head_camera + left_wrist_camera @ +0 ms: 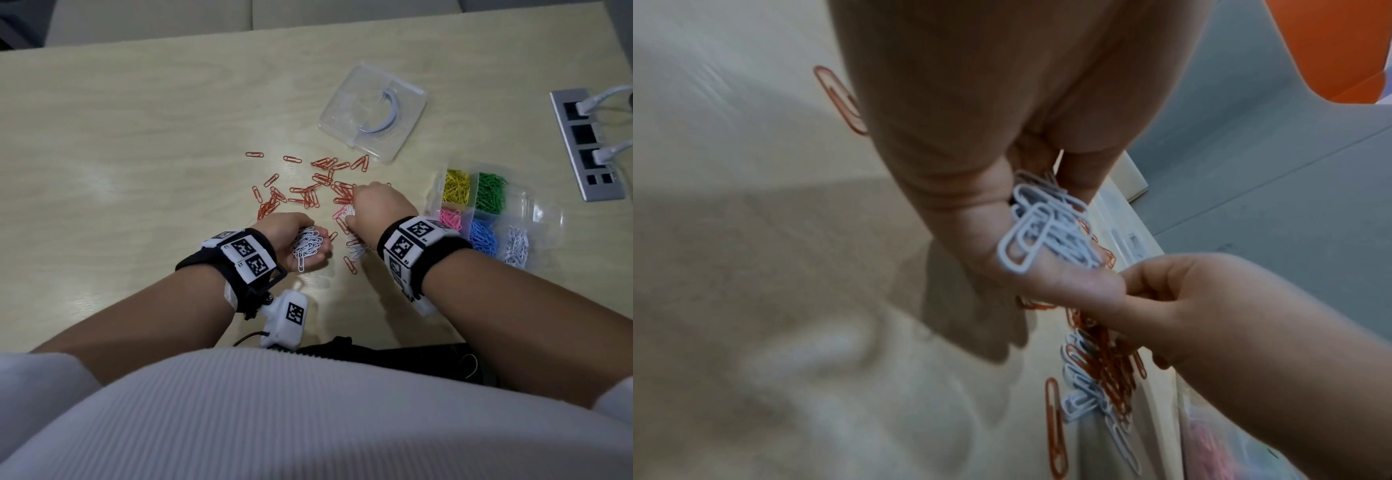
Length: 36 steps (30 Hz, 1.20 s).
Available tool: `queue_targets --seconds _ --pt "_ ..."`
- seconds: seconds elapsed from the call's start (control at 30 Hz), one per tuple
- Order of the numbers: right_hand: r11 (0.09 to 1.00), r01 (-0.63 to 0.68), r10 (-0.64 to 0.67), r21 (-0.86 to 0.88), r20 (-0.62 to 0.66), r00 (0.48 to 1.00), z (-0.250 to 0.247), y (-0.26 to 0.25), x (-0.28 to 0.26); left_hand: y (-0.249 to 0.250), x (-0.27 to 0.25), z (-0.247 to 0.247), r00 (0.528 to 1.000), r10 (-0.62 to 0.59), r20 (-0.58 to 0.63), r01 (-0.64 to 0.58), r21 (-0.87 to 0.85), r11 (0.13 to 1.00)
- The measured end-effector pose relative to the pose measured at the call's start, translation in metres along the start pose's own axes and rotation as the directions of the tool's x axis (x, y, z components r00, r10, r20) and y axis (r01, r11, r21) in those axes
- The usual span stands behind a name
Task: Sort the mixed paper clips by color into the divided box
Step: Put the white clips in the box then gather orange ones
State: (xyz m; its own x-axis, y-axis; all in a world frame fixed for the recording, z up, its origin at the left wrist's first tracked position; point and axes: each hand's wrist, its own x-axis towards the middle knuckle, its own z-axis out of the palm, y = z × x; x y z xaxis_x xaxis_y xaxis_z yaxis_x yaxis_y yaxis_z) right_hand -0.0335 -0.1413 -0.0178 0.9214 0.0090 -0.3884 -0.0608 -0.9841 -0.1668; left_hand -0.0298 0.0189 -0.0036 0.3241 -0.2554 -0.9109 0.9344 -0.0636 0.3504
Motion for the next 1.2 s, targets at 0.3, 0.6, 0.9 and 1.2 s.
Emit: queue_targets --seconds 0.3,0.6,0.9,1.2 --pt "0.999 0.044 -0.044 -0.024 0.007 0.999 -0.008 0.002 -0.001 0.002 0.004 0.0 1.0 0.023 -0.003 -0.023 0.009 1.0" --pt "0.889 0.259 -0.281 0.378 0.003 0.96 -0.033 -0.015 -0.026 0.001 0.008 0.012 0.997 0.055 0.048 -0.055 -0.012 0.998" --pt "0.994 0.104 -0.104 -0.038 0.012 0.995 -0.013 0.012 -0.003 0.0 0.004 0.007 0.997 0.046 0.058 -0.043 -0.062 0.997" --pt "0.981 0.136 -0.125 -0.136 0.086 0.988 -0.009 -0.002 0.001 0.0 0.0 -0.004 0.999 0.032 -0.011 -0.033 -0.039 0.999"
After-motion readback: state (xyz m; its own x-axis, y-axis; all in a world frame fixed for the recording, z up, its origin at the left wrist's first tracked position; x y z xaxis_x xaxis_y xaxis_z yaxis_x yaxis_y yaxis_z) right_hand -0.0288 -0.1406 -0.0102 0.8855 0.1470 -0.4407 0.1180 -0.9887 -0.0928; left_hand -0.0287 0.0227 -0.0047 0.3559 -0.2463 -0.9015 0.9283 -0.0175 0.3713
